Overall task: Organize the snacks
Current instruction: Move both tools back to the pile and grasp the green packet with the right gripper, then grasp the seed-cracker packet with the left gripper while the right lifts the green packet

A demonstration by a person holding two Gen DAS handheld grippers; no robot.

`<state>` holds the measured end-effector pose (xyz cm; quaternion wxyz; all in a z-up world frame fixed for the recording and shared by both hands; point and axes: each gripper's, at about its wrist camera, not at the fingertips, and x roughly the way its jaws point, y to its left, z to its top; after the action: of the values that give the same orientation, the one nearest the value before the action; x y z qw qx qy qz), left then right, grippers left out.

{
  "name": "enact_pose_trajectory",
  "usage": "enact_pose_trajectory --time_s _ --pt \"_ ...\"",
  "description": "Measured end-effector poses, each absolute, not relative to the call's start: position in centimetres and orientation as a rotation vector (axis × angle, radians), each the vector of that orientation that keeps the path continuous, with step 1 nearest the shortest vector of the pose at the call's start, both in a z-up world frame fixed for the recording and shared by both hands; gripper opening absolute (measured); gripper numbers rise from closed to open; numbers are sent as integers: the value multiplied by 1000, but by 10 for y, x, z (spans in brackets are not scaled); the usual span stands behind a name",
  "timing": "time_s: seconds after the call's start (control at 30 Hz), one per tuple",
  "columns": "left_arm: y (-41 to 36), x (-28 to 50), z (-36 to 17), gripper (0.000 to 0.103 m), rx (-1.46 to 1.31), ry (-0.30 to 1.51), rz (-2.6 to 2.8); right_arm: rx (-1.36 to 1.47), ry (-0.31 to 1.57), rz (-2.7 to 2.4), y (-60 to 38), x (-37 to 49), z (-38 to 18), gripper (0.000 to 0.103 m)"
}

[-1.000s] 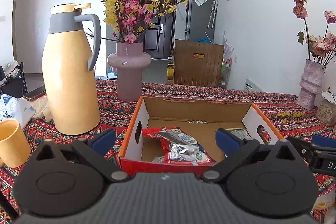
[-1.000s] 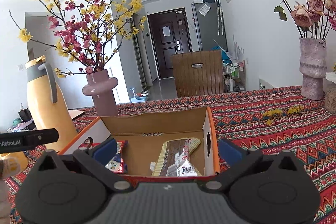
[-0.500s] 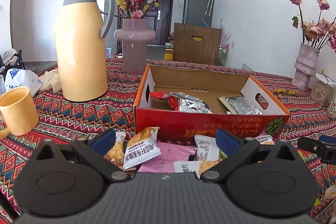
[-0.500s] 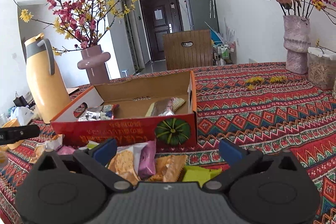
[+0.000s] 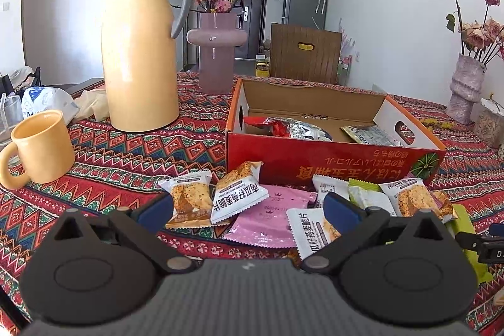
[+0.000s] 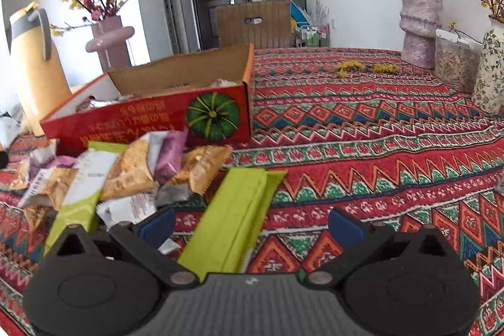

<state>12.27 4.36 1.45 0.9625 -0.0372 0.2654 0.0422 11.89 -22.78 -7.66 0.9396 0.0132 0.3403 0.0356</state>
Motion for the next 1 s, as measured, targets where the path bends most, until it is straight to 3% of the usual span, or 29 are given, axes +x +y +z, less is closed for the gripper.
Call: enact_pose_trajectory --time_s 0.43,0.53,0.6,0.67,1.0 --pt "47 120 11 103 -88 551 86 -33 733 29 -219 118 -84 102" --pt "48 120 11 103 -93 553 90 -44 711 65 -214 111 -81 81" --pt "49 120 10 103 -95 554 91 -53 696 95 -208 106 -79 53" --pt "50 119 10 103 -97 555 90 -59 690 104 -204 103 -77 38" --pt "65 121 8 103 -118 561 121 16 633 67 -218 95 -73 34"
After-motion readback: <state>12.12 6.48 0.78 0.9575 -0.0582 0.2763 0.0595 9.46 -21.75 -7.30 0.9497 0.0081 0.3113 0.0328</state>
